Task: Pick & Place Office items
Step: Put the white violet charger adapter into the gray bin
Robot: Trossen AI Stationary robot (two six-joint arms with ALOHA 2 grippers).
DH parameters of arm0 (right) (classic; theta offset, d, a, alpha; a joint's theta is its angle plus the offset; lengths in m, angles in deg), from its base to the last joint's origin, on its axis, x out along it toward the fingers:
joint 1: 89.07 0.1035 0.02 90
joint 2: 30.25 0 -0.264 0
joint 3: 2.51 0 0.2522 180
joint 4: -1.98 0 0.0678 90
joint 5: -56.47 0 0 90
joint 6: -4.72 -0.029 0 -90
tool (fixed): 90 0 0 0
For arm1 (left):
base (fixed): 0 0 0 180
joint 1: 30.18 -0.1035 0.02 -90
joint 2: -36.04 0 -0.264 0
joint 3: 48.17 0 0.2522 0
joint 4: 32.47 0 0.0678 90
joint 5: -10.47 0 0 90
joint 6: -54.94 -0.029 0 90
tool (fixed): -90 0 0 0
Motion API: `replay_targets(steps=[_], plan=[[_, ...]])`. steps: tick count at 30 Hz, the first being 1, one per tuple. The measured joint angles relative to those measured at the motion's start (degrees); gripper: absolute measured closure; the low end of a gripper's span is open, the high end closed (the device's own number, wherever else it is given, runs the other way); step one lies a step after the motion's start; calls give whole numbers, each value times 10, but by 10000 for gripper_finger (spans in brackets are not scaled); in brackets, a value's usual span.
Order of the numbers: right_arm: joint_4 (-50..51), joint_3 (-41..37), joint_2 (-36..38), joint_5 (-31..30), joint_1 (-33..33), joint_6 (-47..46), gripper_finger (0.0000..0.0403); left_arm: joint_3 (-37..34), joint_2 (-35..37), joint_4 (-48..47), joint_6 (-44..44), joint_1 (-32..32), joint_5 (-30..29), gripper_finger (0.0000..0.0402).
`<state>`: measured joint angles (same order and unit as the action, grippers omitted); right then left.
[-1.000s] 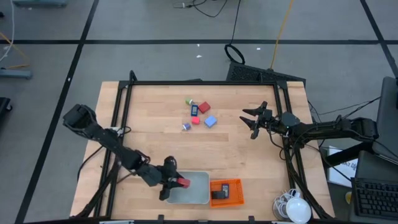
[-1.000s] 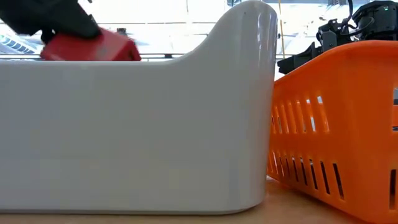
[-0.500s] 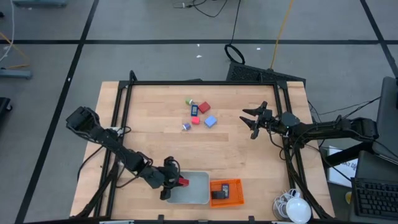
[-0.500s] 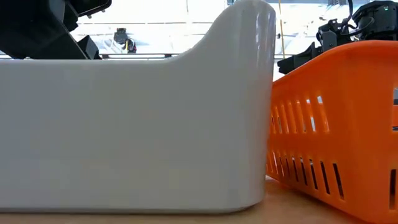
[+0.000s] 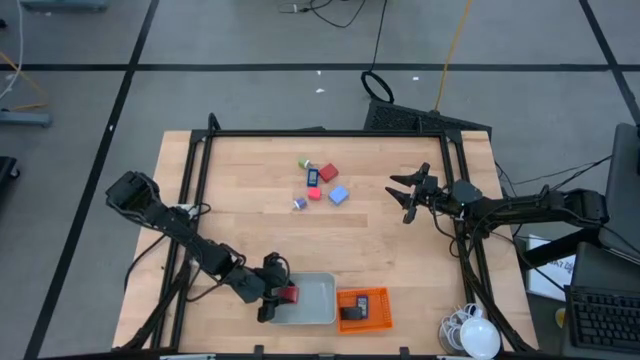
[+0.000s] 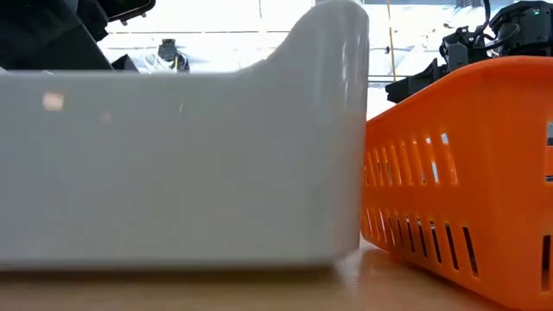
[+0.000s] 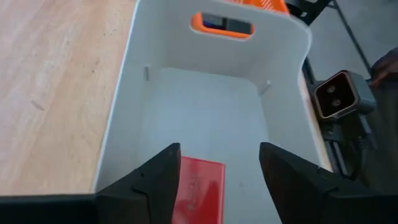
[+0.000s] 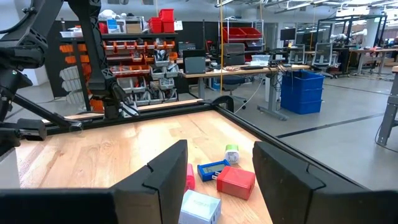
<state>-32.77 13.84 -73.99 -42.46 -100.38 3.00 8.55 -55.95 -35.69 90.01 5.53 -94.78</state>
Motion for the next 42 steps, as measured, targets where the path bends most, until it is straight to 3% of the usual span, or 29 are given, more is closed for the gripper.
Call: replay_targets(steps=[7, 16, 31, 42], plan=[[0, 0, 0, 0, 0, 0, 232, -1, -1, 40, 0, 0, 34, 197], [0, 0, 0, 0, 0, 0, 232, -1, -1, 67, 0, 0, 35, 219], [0, 0, 0, 0, 0, 0, 232, -1, 1, 95, -1, -10, 53, 193], [0, 0, 0, 0, 0, 0, 232, -1, 2, 127, 24, -27, 53, 214]])
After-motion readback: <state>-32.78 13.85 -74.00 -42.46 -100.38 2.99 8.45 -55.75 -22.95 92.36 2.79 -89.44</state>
